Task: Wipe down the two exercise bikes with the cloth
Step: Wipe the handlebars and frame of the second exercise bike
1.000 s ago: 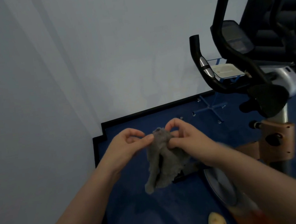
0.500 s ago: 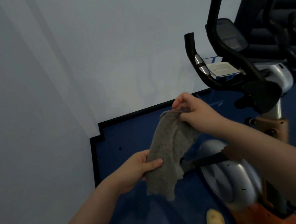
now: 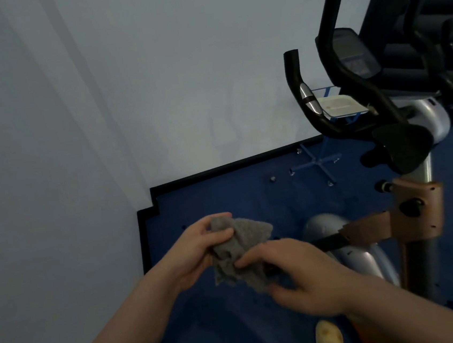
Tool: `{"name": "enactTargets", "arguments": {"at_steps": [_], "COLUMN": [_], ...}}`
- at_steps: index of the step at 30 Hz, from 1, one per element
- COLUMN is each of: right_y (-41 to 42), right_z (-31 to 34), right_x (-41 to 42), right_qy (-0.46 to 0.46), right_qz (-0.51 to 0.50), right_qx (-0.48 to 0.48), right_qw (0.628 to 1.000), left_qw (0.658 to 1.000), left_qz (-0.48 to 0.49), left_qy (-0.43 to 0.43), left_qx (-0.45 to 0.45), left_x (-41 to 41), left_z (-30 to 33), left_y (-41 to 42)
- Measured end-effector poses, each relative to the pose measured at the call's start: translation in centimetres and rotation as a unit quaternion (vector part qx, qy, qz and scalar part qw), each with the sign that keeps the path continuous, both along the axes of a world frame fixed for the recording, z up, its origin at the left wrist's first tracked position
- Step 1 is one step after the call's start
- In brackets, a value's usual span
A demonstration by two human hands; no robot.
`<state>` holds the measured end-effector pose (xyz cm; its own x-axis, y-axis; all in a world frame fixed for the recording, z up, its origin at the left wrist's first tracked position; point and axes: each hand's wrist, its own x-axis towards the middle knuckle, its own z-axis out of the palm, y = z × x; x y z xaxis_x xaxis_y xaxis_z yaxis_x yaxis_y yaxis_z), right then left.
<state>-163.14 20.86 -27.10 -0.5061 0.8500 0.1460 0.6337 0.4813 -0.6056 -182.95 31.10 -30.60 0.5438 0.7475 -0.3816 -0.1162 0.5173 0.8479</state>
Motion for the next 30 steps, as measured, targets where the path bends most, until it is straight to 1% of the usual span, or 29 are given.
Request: {"name": "enactTargets", "arguments": {"at_steps": [2, 3, 4, 5, 7, 8, 10, 15, 18, 20, 22, 24, 26, 30], "right_y": [0.5, 0.9, 1.5, 2.0, 2.9, 3.2, 3.4, 2.6, 1.6, 0.5, -0.9, -2.6, -4.5, -8.8], "right_z": [-0.5, -0.7, -0.8, -0.9, -1.3, -1.6, -1.9, -2.5, -4.1, -5.4, -7.1, -9.0, -10.8, -13.2], "right_x": [0.5, 0.8, 1.0, 1.1, 1.1, 1.1, 0.9, 0.7, 1.2, 2.0, 2.9, 3.7, 4.7, 6.2], "right_qy": [0.116, 0.139, 0.142, 0.133, 0.101, 0.093, 0.087, 0.068, -0.008, -0.065, -0.109, -0.137, -0.153, -0.15], "right_qz": [-0.098, -0.155, -0.198, -0.224, -0.226, -0.219, -0.222, -0.229, -0.28, -0.326, -0.369, -0.404, -0.436, -0.477], "right_qx": [0.036, 0.058, 0.054, 0.015, -0.102, -0.139, -0.154, -0.157, -0.137, -0.131, -0.144, -0.163, -0.174, -0.21], "right_qw": [0.988, 0.976, 0.968, 0.965, 0.964, 0.961, 0.959, 0.958, 0.95, 0.934, 0.912, 0.89, 0.87, 0.84], "left_qw": [0.998, 0.994, 0.99, 0.984, 0.969, 0.964, 0.958, 0.951, 0.933, 0.907, 0.893, 0.887, 0.876, 0.859], "left_qz": [-0.008, -0.025, -0.048, -0.073, -0.111, -0.117, -0.106, -0.097, -0.104, -0.123, -0.161, -0.19, -0.224, -0.302], "left_qy": [0.037, 0.049, 0.059, 0.068, 0.09, 0.101, 0.122, 0.143, 0.203, 0.271, 0.315, 0.334, 0.346, 0.341], "left_qx": [0.058, 0.09, 0.12, 0.15, 0.199, 0.216, 0.238, 0.256, 0.28, 0.299, 0.279, 0.255, 0.25, 0.232], "left_x": [0.1, 0.1, 0.1, 0.2, 0.3, 0.4, 0.6, 1.1, 1.9, 2.1, 2.7, 3.7, 5.4, 9.2], "left_z": [0.0, 0.2, 0.3, 0.5, 0.7, 0.8, 0.7, -0.7, -2.9, -4.8, -6.5, -8.1, -9.4, -11.3], "left_y": [-0.1, -0.2, -0.3, -0.3, -0.4, -0.4, -0.5, -0.3, -0.2, 0.2, 0.3, -0.2, -1.3, -4.2]}}
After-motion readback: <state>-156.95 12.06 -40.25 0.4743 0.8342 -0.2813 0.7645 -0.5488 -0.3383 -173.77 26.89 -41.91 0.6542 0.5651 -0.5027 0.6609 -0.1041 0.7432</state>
